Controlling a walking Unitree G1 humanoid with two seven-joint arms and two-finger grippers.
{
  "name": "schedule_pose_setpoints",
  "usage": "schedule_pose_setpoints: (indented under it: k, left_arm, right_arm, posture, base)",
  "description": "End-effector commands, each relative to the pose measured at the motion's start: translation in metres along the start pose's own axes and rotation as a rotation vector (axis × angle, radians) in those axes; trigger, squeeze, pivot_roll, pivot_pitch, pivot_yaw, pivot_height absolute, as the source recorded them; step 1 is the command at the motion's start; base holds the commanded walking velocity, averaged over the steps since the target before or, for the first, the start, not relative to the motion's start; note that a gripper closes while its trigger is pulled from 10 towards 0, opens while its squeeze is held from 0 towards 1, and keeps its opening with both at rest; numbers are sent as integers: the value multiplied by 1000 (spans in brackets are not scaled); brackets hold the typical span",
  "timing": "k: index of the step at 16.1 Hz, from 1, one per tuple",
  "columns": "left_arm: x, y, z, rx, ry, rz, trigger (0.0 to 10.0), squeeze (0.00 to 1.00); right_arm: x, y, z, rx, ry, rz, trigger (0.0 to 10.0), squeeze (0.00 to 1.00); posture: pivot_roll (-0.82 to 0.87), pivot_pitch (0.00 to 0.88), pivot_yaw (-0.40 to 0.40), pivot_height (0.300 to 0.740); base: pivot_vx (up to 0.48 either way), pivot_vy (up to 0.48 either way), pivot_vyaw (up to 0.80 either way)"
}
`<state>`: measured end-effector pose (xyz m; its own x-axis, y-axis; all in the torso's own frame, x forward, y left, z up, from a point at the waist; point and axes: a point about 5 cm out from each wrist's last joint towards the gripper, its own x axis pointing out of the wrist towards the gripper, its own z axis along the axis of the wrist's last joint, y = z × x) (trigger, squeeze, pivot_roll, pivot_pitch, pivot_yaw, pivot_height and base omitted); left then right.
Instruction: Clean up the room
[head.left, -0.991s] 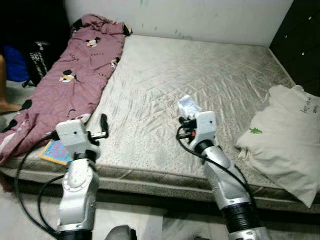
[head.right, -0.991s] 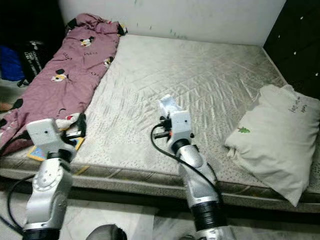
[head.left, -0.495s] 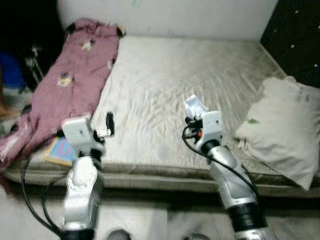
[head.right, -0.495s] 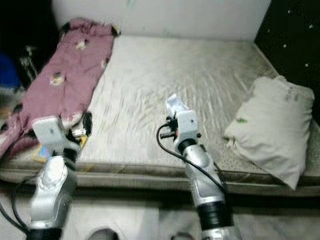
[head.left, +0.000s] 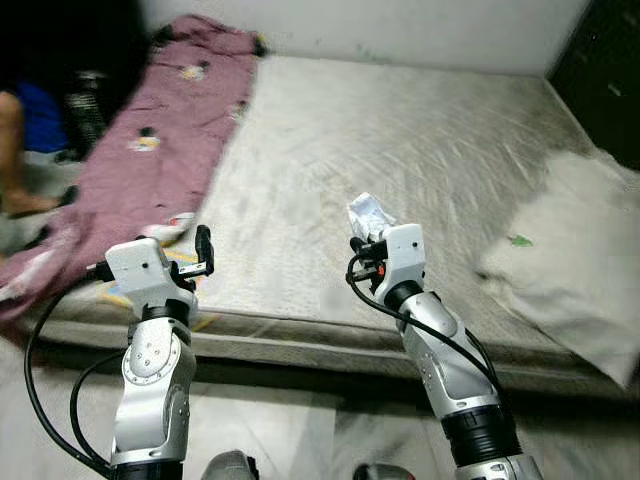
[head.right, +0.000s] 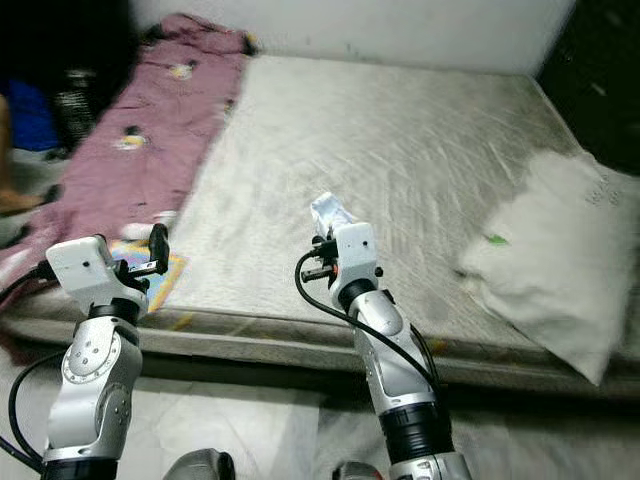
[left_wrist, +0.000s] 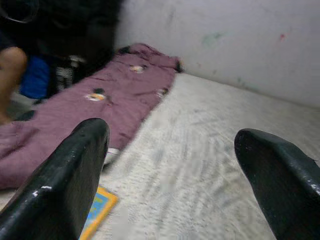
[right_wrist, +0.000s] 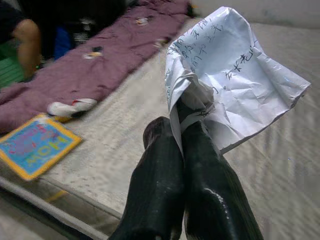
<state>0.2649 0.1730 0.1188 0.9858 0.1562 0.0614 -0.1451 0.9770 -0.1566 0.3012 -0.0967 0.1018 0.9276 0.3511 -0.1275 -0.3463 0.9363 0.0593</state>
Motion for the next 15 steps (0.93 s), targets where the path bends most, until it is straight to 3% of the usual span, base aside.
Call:
schedule_pose_setpoints:
  k: [1, 4, 6, 8, 15]
  left_arm:
    - [0, -3, 2, 3, -5, -17, 10000, 0]
    - [-2, -6, 5, -5, -26, -65, 10000, 0]
    - [-2, -8, 6, -7, -35, -84, 10000, 0]
    - [-2, -8, 7, -9, -37, -85, 10000, 0]
    - [-2, -9, 7, -9, -38, -95, 10000, 0]
  right_arm:
    - [0, -2, 2, 2, -4, -8, 10000, 0]
    - [0, -2, 2, 3, -2, -7, 10000, 0]
    - [0, -3, 2, 4, 1, -6, 10000, 0]
    - [0, -2, 3, 3, -4, -3, 10000, 0]
    - [0, -3, 2, 0, -4, -2, 10000, 0]
  posture:
    - [41, 49, -9, 740]
    - [41, 48, -8, 740]
    - [42, 45, -10, 740]
    - [42, 45, -10, 740]
    - [45, 38, -12, 740]
  base:
    - [0, 0, 0]
    - [0, 0, 0]
    - [0, 0, -800]
    - [306, 0, -603]
    - [341, 0, 0]
